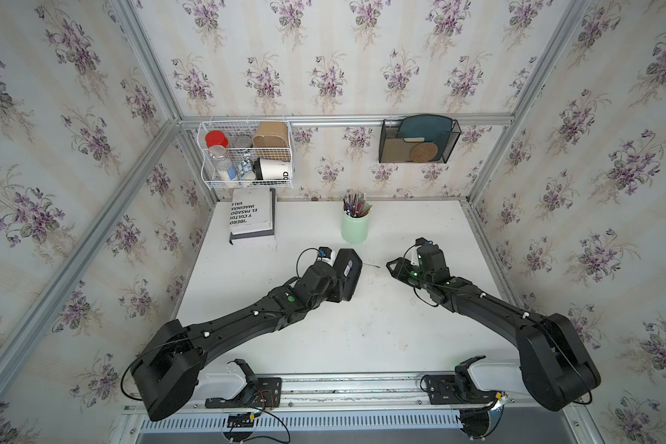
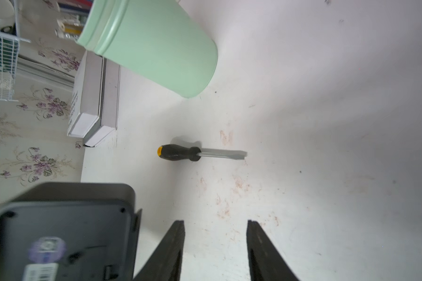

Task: Remove the battery from the alarm
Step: Adjust the alarm at the center of the board.

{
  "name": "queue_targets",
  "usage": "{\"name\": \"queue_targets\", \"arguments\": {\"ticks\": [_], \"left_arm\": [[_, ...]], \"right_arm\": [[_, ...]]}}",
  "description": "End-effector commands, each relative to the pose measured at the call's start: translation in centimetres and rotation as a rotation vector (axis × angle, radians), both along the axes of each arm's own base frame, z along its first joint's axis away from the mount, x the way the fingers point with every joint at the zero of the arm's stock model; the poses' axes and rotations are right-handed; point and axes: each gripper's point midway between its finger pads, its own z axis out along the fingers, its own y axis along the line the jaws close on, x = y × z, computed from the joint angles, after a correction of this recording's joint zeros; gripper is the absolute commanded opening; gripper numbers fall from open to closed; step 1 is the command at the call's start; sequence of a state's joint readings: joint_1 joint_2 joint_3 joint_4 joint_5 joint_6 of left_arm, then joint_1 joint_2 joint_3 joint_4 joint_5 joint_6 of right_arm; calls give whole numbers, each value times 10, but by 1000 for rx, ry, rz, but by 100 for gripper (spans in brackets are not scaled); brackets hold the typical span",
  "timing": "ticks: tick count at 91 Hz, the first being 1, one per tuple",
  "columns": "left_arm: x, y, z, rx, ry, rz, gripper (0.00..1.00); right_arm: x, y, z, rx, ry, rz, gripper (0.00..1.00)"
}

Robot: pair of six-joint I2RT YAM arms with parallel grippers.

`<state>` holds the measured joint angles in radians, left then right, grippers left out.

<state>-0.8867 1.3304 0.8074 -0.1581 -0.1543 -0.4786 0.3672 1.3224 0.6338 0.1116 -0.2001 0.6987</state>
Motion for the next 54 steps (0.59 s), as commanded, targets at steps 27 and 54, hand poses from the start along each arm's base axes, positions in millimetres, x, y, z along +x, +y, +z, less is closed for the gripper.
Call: {"name": "queue_targets", "arguments": {"ticks": [27, 54], "left_arm": [[-10, 1, -28, 1048, -440, -309, 6], [-42, -27, -97, 1173, -430, -554, 38]], "right_arm": [[15, -50, 14, 12, -89, -100, 48], [15, -55, 7, 39, -105, -107, 49]]}}
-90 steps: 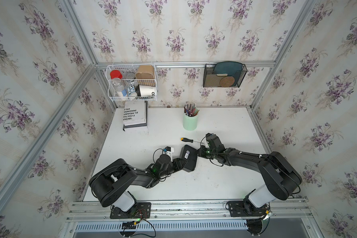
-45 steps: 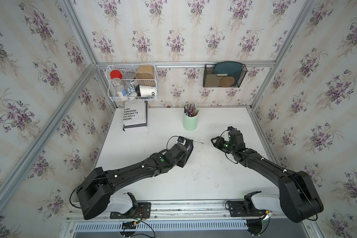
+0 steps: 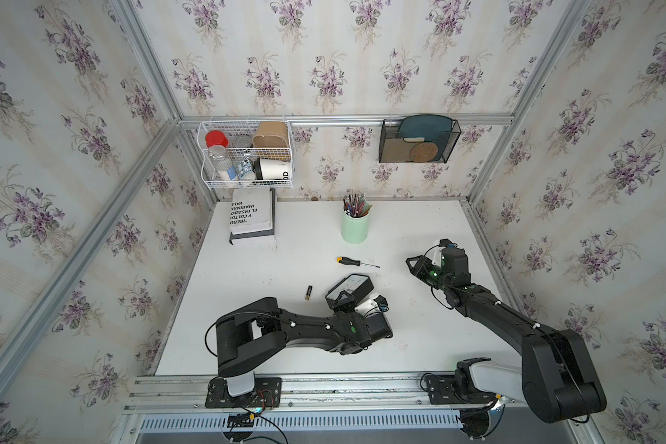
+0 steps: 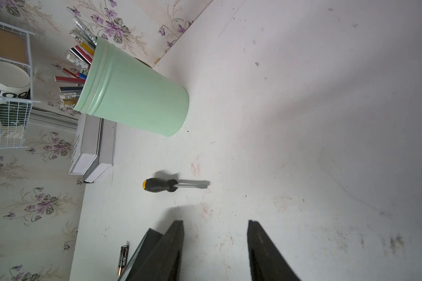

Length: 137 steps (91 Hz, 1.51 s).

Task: Remove the battery from the alarm
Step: Adjust the alarm at the center of the board, then reset both arms

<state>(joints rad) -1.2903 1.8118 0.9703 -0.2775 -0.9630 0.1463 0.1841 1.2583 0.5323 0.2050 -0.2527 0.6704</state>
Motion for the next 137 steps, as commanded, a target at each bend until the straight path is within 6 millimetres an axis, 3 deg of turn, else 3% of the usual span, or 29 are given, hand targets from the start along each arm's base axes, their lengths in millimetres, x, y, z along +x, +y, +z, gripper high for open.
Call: {"name": "queue_targets", "arguments": {"ticks": [1, 17, 28, 36, 49, 56, 65, 71, 81, 88, 99, 110, 114, 124, 129, 135, 137], "left_arm": [[-19, -2, -35, 119, 141, -89, 41], [-39, -3, -51, 144, 270, -123, 73], [-58, -4, -46, 121, 395, -156, 75], [-75, -11, -27, 55, 500, -191, 75], [-92, -19, 8, -106, 614, -251, 75], [-67, -11, 27, -201, 530, -183, 75], [2, 28, 65, -420, 341, 58, 76], [50, 78, 106, -590, 155, 264, 77], [96, 162, 138, -701, -184, 489, 80], [115, 209, 130, -807, -211, 602, 80], [129, 260, 91, -860, -252, 681, 80], [140, 269, 77, -912, -332, 588, 81], [144, 270, 68, -922, -320, 554, 83], [145, 271, 64, -890, -380, 473, 83], [145, 281, 53, -949, -385, 477, 83], [140, 285, 38, -1041, -337, 425, 84], [141, 286, 41, -1060, -357, 401, 85]], "right_arm": [[6, 4, 8, 10, -49, 20, 49], [10, 6, 7, 7, -63, 39, 55], [16, -3, 10, -48, -94, 18, 62], [23, -21, 17, -137, -108, -22, 70], [29, -55, 36, -269, -160, -115, 92], [30, -77, 42, -367, -153, -192, 99], [27, -113, 47, -523, -183, -330, 100], [20, -135, 47, -604, -216, -416, 100], [18, -149, 40, -680, -296, -460, 100], [18, -154, 29, -710, -308, -478, 100], [26, -146, 23, -696, -409, -441, 100], [36, -128, 26, -695, -504, -328, 100], [39, -125, 18, -686, -497, -304, 100], [27, -111, 15, -674, -582, -234, 100], [20, -110, 24, -669, -651, -246, 100], [26, -107, 20, -668, -625, -217, 100], [28, -106, 19, -672, -621, -213, 100]]}}
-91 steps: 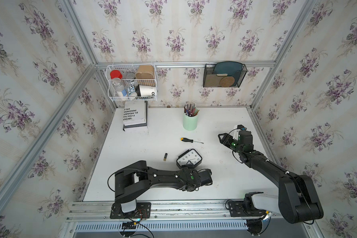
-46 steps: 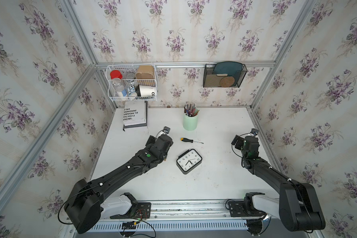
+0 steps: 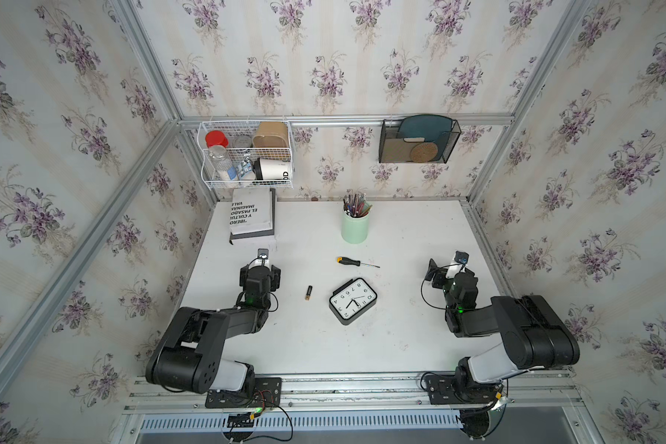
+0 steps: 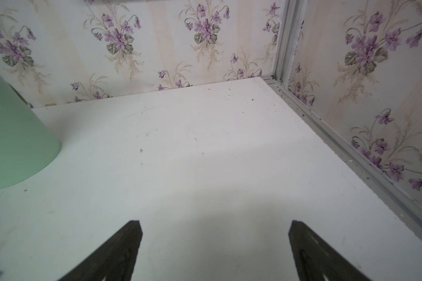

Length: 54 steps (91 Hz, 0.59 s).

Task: Remove the battery from the alarm
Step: Reset both arms

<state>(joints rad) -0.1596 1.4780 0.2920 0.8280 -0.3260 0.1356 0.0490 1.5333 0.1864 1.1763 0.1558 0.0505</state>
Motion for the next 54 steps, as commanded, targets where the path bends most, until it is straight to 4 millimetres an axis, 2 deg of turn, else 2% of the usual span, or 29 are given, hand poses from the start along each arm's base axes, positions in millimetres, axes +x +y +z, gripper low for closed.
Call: {"name": "queue_targets", "arguments": {"ticks": [1, 8, 14, 17, 23, 29, 39, 54], "left_arm": [[13, -11, 37, -121, -249, -139, 85], [22, -3, 43, -153, -236, -93, 85], [38, 8, 31, -151, -91, -9, 85], [33, 11, 20, -153, -49, 6, 85], [27, 9, 25, -151, -112, -12, 86], [33, 5, 32, -127, -164, -44, 86], [36, 2, 26, -142, -73, -49, 86], [37, 3, 26, -150, -95, -55, 86]], "right_arm": [[15, 11, 40, -14, -158, 65, 100], [13, 7, 37, -9, -140, 43, 100], [13, 7, 41, -11, -161, 44, 100], [14, 7, 37, -10, -140, 43, 100], [13, 7, 37, -13, -144, 43, 100], [13, 7, 36, -13, -141, 44, 100], [13, 8, 36, -12, -141, 45, 100], [13, 8, 36, -12, -141, 45, 100]]}}
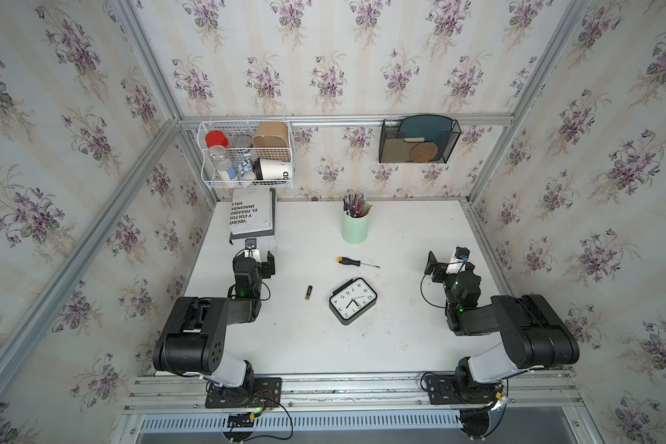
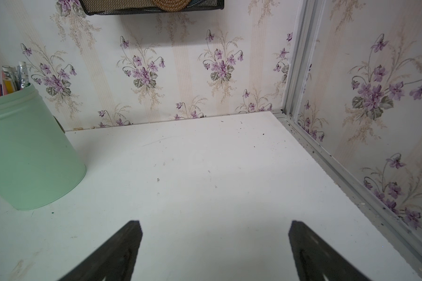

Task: Remove the battery from the alarm
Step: Reset both arms

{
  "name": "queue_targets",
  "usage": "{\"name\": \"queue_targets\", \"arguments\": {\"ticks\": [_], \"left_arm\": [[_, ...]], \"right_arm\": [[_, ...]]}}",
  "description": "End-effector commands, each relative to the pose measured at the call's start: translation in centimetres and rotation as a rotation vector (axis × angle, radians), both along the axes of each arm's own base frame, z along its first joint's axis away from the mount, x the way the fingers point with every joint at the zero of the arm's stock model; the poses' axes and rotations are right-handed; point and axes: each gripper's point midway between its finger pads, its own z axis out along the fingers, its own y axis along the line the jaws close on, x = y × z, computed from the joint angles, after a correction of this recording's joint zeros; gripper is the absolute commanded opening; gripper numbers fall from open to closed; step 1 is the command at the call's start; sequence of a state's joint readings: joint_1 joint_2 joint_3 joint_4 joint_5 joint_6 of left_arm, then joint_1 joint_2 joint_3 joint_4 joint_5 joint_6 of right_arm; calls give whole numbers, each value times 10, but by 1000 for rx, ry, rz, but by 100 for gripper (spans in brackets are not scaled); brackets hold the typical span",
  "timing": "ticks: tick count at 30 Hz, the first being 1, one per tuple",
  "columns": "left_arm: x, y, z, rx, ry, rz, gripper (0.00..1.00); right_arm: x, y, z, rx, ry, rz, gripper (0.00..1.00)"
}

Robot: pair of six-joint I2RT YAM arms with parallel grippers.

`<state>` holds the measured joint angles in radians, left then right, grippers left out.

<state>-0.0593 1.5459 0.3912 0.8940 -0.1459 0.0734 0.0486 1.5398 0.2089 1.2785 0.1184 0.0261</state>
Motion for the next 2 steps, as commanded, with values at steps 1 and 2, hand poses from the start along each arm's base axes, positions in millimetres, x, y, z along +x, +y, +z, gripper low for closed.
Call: {"name": "queue_targets", "arguments": {"ticks": [1, 2], "left_arm": [[0, -1, 0, -12, 9, -13, 86], [0, -1, 2, -17, -4, -10, 86]], "right_arm": [[1, 1, 6, -2, -25, 3, 100], [1, 1, 7, -2, -27, 3, 100]]}}
